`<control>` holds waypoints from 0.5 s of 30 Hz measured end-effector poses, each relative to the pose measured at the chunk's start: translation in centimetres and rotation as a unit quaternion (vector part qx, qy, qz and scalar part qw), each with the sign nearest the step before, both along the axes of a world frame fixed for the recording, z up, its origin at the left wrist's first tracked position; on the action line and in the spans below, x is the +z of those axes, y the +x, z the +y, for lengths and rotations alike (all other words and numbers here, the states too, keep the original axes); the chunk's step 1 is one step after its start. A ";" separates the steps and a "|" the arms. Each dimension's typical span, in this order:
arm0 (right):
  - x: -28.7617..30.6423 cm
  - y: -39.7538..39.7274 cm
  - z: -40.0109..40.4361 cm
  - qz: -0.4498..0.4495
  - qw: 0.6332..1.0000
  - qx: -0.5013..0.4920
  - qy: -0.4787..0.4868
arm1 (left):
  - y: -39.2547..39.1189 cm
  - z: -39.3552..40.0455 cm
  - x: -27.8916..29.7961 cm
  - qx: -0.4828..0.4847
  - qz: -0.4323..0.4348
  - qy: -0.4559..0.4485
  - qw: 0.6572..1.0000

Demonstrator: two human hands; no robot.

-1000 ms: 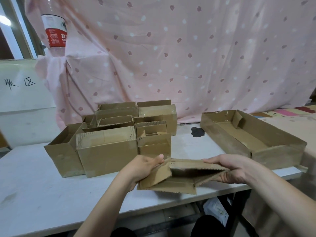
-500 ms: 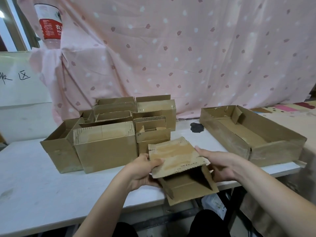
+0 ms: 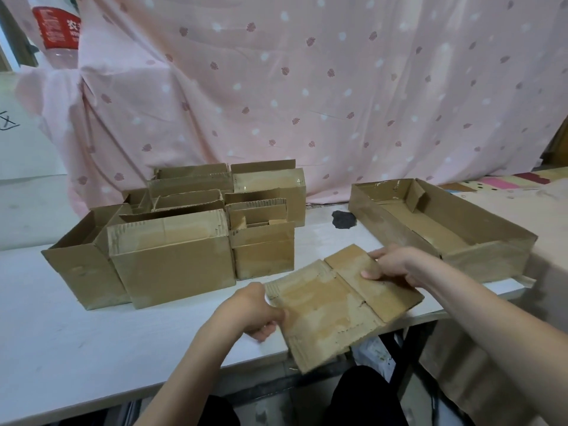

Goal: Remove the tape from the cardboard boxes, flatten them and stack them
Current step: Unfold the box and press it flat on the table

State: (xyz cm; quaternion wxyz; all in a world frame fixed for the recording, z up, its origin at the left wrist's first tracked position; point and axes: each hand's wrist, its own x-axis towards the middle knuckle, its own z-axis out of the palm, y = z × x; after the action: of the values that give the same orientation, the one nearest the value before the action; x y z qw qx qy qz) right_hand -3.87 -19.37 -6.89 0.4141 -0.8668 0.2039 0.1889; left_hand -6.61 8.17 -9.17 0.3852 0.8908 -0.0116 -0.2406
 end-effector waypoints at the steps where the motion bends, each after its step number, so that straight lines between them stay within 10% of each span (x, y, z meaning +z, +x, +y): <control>1: 0.3 0.5 -0.2 0.001 1.000 0.012 -0.026 | 0.4 -0.7 -0.1 -0.031 -0.028 0.058 0.997; 9: 0.0 6.3 1.1 0.060 0.920 0.162 -0.351 | 3.3 -8.2 -3.1 -0.248 -0.213 0.218 0.919; 15: -1.2 8.3 1.0 -0.037 0.954 0.136 -0.266 | 5.6 -9.3 -6.3 -0.295 -0.240 0.262 0.887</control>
State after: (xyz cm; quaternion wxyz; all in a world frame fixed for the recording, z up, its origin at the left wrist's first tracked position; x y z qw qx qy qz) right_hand 4.40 -18.33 -8.08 0.1458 -0.9714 0.1115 0.1504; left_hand -1.04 -1.14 -15.48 0.0340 0.9455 -0.3025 -0.1159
